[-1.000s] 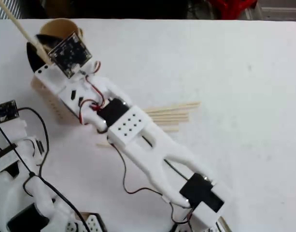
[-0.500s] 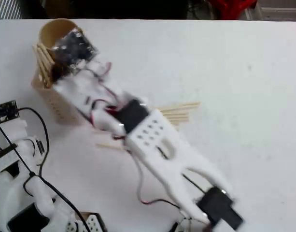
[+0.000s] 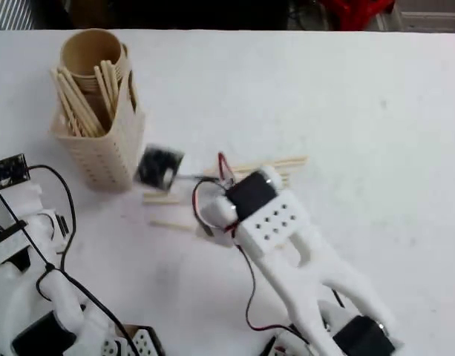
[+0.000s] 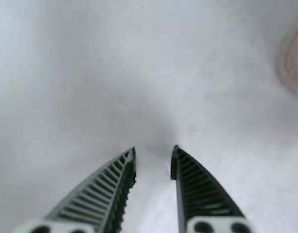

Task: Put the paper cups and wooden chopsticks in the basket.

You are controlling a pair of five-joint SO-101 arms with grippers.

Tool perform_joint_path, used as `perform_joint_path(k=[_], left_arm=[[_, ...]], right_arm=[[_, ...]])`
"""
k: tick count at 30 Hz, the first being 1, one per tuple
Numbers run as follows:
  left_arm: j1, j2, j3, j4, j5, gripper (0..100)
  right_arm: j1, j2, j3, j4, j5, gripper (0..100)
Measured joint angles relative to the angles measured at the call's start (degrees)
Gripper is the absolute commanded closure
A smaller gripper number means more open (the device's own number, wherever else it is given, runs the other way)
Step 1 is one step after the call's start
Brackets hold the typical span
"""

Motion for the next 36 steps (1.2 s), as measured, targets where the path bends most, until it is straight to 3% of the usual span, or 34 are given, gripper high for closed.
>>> perform_joint_path(k=[3, 9, 16, 22, 30, 36], left_arm=[[0.0, 0.0, 0.0, 0.0, 0.0, 86], [0.0, 0.0, 0.0, 0.0, 0.0, 86], [0.0, 0.0, 0.0, 0.0, 0.0, 86], [0.0, 0.0, 0.0, 0.0, 0.0, 86], [0.0, 0.0, 0.0, 0.0, 0.0, 86], [0.0, 0.0, 0.0, 0.0, 0.0, 86]], right_arm=[[0.0, 3.4, 8.2, -7.2, 4.7, 80.0], [0.0, 10.6, 16.6, -25.4, 6.0, 80.7], [0.0, 20.3, 17.2, -34.8, 6.0, 80.9], [0.3, 22.8, 16.4, -35.7, 5.8, 99.1], [0.4, 23.7, 15.3, -36.6, 0.7, 98.2], [0.3, 15.6, 16.1, -31.3, -3.2, 98.1]])
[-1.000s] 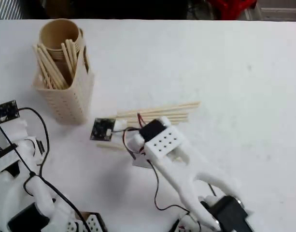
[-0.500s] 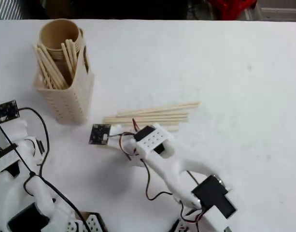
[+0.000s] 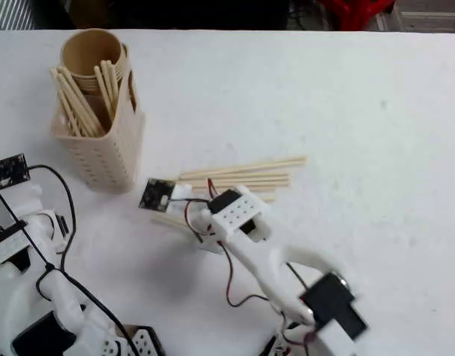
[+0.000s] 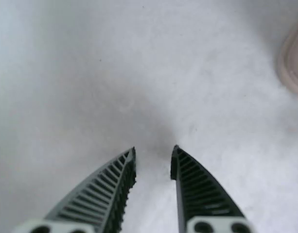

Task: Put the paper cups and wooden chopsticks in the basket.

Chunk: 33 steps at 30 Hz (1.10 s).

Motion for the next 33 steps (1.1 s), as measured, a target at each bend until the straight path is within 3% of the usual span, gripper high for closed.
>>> perform_joint_path(k=[7, 12, 16, 21, 33], left_arm=[[0.0, 0.0, 0.0, 0.0, 0.0, 86], [0.0, 0.0, 0.0, 0.0, 0.0, 86], [0.0, 0.0, 0.0, 0.0, 0.0, 86], [0.0, 0.0, 0.0, 0.0, 0.0, 86], [0.0, 0.0, 0.0, 0.0, 0.0, 86]], right_arm=[[0.0, -22.1, 0.1, 4.1, -11.8, 98.2], [-0.1, -35.0, -2.9, 0.0, -18.1, 98.2], [-0.5, -36.5, -10.1, -5.4, -21.3, 98.3], [-3.3, -28.7, -23.6, -6.7, -22.3, 98.2], [-7.3, 9.0, -69.2, -12.0, -22.7, 98.1]])
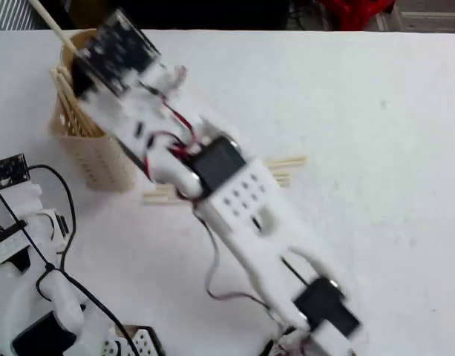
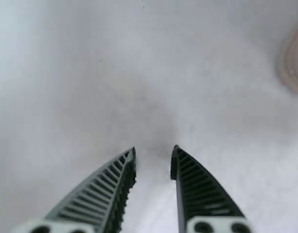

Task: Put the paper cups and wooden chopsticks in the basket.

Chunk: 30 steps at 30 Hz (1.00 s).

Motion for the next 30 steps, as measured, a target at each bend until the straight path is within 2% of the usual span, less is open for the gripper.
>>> perform_joint_path(k=[6, 12, 23, 28, 30], left_arm=[[0.0, 0.0, 0.0, 0.0, 0.0, 86], [0.0, 0.0, 0.0, 0.0, 0.0, 86], [0.0, 0.0, 0.0, 0.0, 0.0, 86], [0.0, 0.0, 0.0, 0.0, 0.0, 86], [0.0, 0.0, 0.0, 0.0, 0.0, 86]], right_arm=[[-0.9, 15.4, -17.1, -1.6, -0.4, 98.2], [-2.8, 19.8, -25.3, -1.6, -0.4, 98.2], [-3.3, 20.2, -25.9, -4.6, -0.4, 97.8], [-3.3, 20.2, -25.9, -4.2, -0.4, 87.1], [-3.4, 20.2, -25.9, -3.4, -0.4, 87.0]])
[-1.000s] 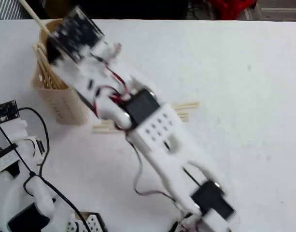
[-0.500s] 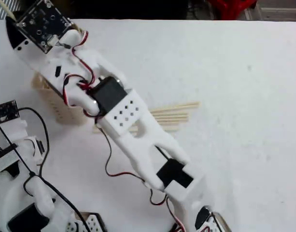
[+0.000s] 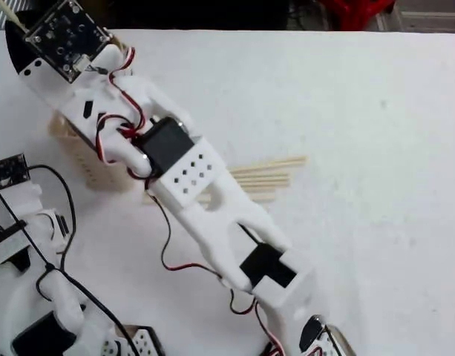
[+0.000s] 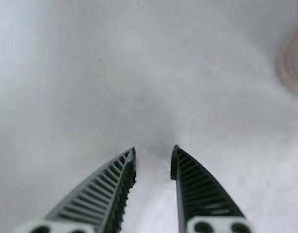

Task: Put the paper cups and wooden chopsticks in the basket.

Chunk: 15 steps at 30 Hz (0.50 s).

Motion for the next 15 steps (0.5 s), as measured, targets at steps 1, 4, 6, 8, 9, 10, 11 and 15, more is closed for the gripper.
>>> perform_joint_path(k=[1, 4, 6, 8, 9, 10, 11, 15], left_arm=[[0.0, 0.0, 0.0, 0.0, 0.0, 86], [0.0, 0.0, 0.0, 0.0, 0.0, 86], [0.0, 0.0, 0.0, 0.0, 0.0, 86], [0.0, 0.0, 0.0, 0.0, 0.0, 86], [0.0, 0.0, 0.0, 0.0, 0.0, 86], [0.0, 0.0, 0.0, 0.0, 0.0, 86], [0.0, 0.0, 0.0, 0.0, 0.0, 86], [0.0, 0.0, 0.0, 0.0, 0.0, 86]], right_arm=[[0.0, 0.0, 0.0, 0.6, 0.0, 88.1], [0.1, 0.0, 0.0, 1.0, 0.0, 92.5], [0.1, 0.0, 0.0, 1.1, 0.0, 95.7], [0.0, 0.0, -0.3, 2.1, 0.0, 98.5], [0.0, 0.0, -0.7, 3.8, 0.0, 98.2], [0.2, 0.0, -1.3, 6.2, 0.0, 97.8], [0.6, -0.2, -1.8, 9.4, 0.0, 97.1], [3.2, -3.3, -2.6, 29.8, 0.0, 93.8]])
